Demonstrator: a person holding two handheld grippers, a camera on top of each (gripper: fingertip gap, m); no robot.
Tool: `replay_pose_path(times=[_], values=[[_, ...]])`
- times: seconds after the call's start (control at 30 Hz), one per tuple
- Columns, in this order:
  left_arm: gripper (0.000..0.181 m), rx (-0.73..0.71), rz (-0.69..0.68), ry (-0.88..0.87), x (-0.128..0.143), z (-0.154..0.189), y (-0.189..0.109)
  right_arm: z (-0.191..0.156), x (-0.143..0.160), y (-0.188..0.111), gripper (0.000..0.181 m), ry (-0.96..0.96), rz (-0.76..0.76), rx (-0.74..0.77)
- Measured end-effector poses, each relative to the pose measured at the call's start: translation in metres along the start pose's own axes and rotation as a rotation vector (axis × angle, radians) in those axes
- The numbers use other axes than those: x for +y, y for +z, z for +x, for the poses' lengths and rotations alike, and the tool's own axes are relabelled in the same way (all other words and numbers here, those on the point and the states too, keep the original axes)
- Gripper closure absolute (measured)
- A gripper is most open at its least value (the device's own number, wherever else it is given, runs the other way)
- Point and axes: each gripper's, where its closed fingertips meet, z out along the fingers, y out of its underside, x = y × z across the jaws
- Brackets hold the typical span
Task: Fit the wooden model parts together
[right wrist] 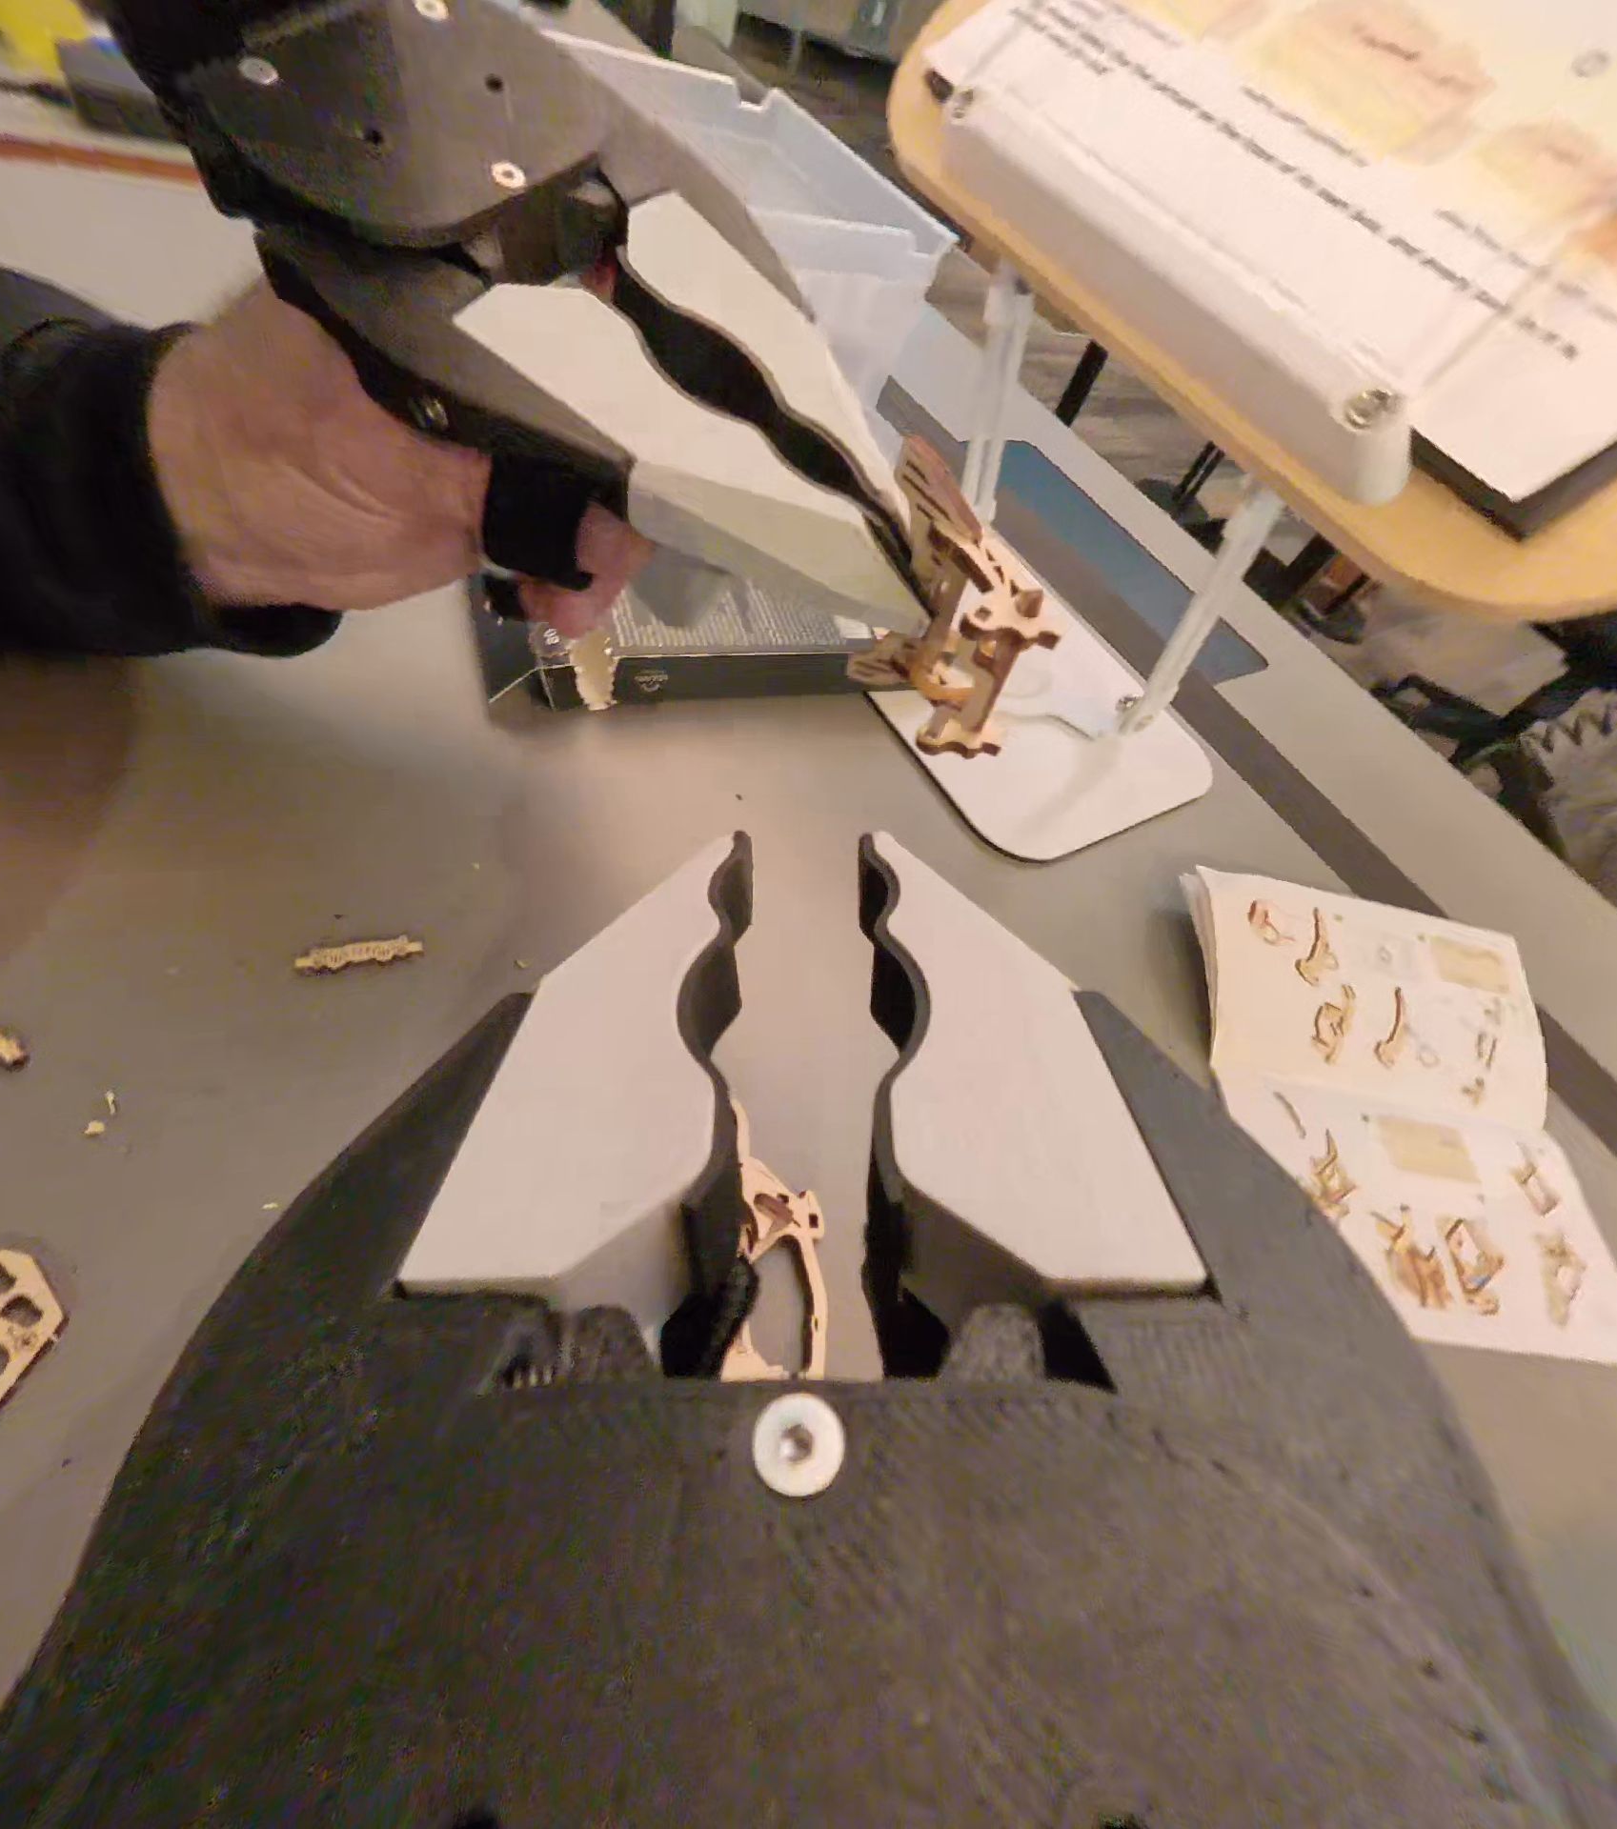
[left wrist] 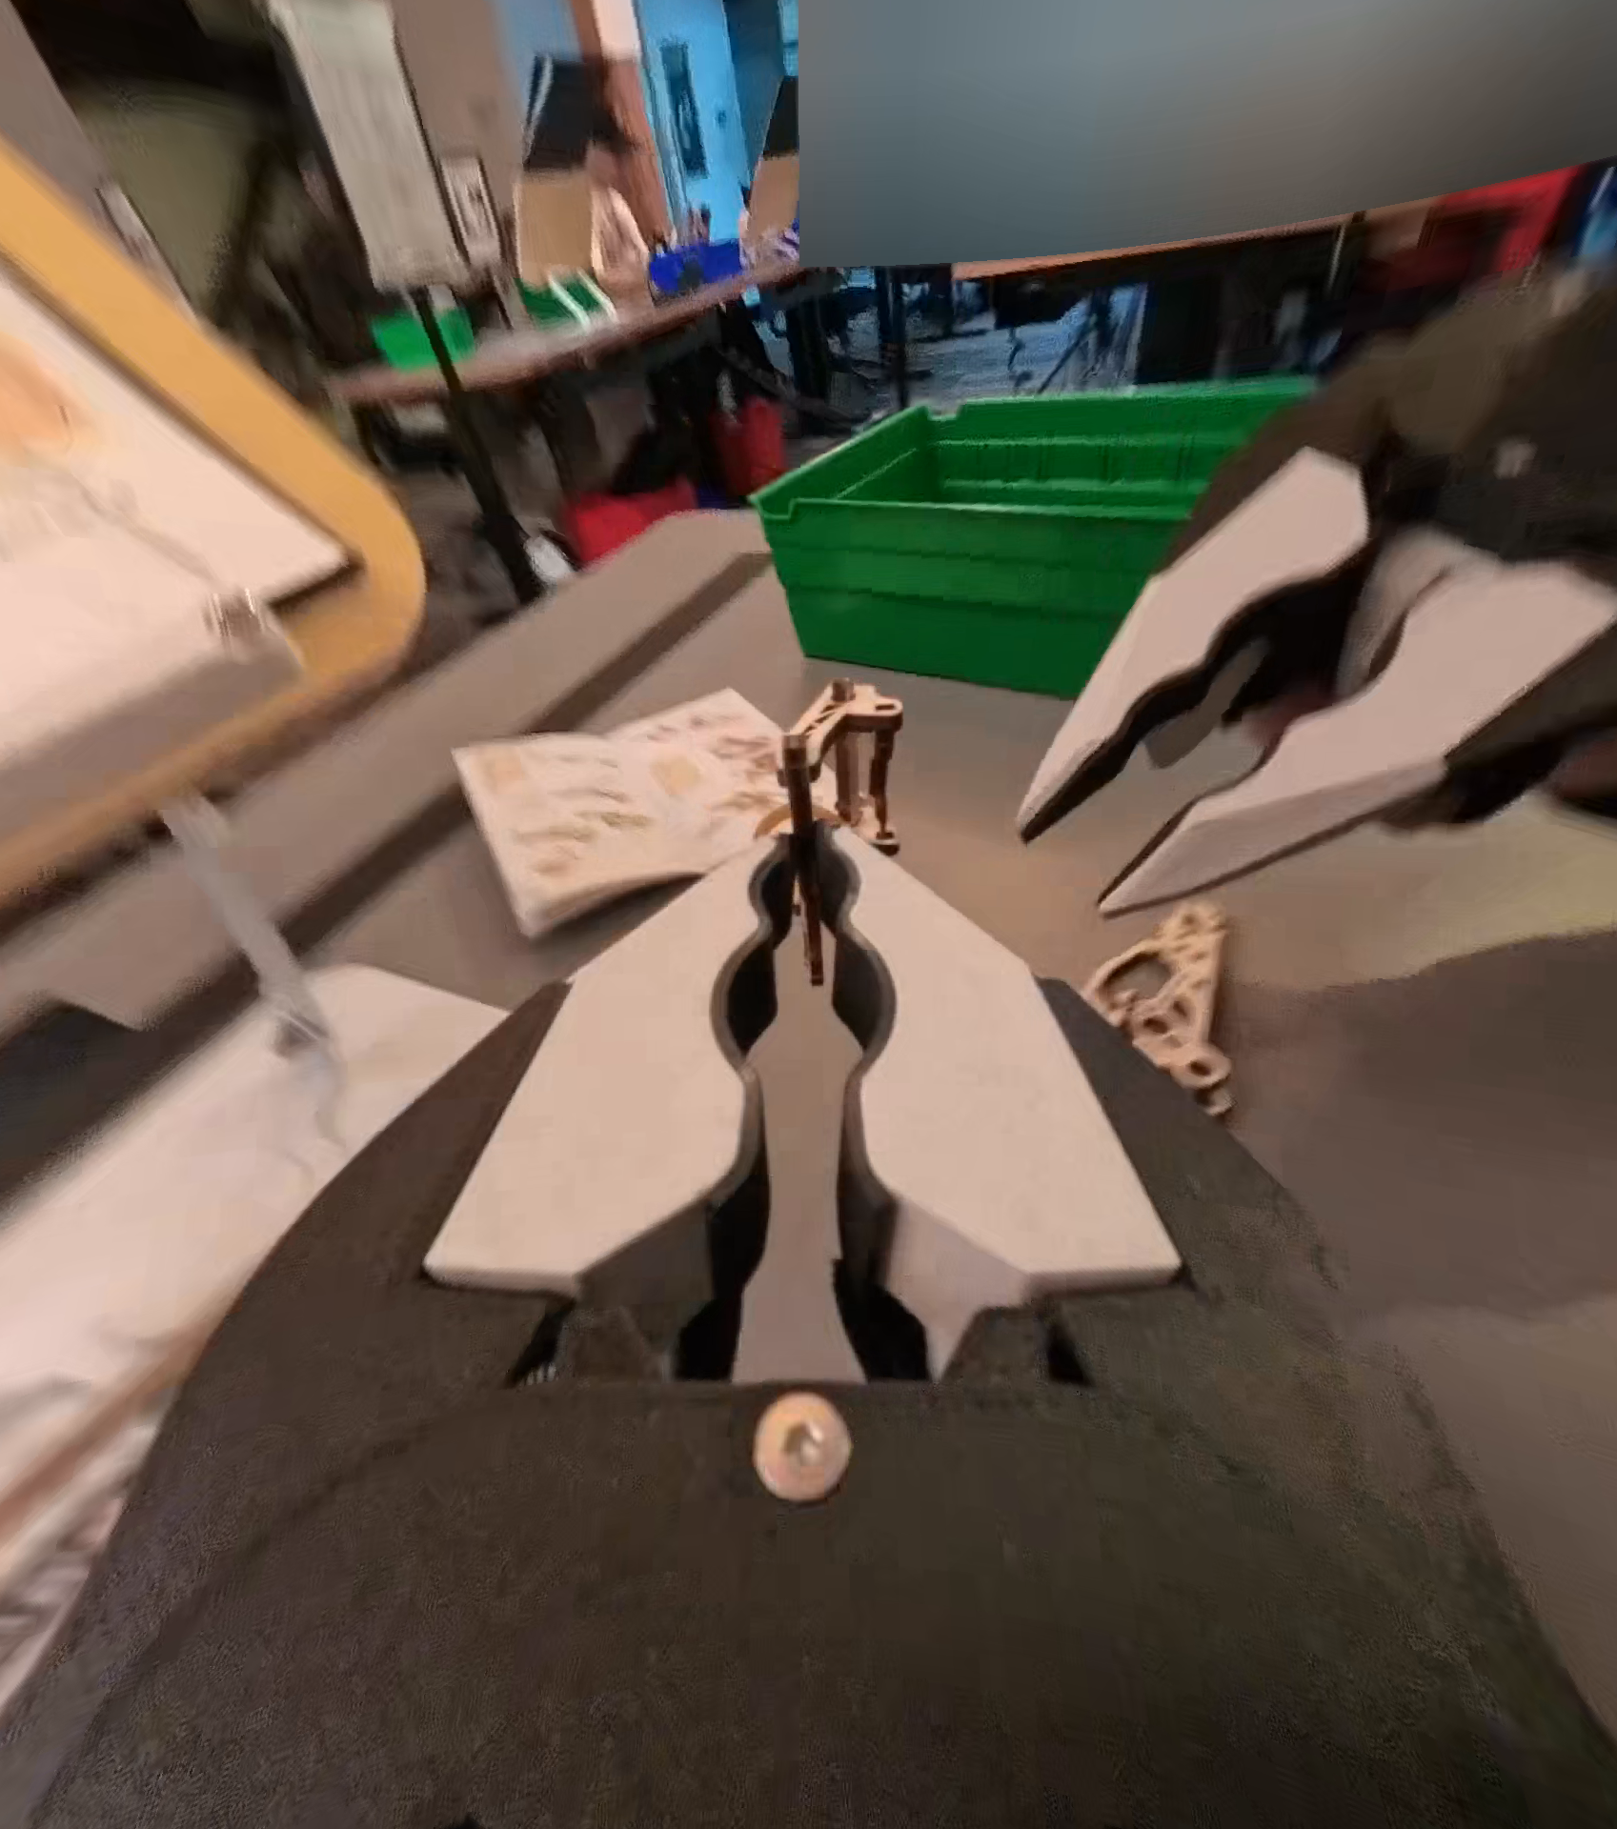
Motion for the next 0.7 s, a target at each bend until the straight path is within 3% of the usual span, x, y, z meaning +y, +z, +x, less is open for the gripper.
replay_pose_path(times=[0.1, 0.3, 0.47, 0.7], values=[[0.18, 0.093, -0.162, -0.347, 0.023, -0.001, 0.011, 0.006, 0.002, -0.002, 0.162, 0.094, 0.009, -0.006], [0.18, 0.135, -0.268, -0.45, 0.04, 0.005, 0.021, 0.013, 0.016, -0.003, 0.161, 0.21, -0.036, -0.006], [0.18, 0.109, -0.315, -0.412, 0.046, 0.004, 0.02, 0.009, 0.019, -0.004, 0.161, 0.205, -0.057, -0.017], [0.18, 0.043, -0.462, -0.231, 0.055, 0.002, 0.013, -0.002, 0.025, 0.001, 0.161, 0.14, -0.122, -0.037]])
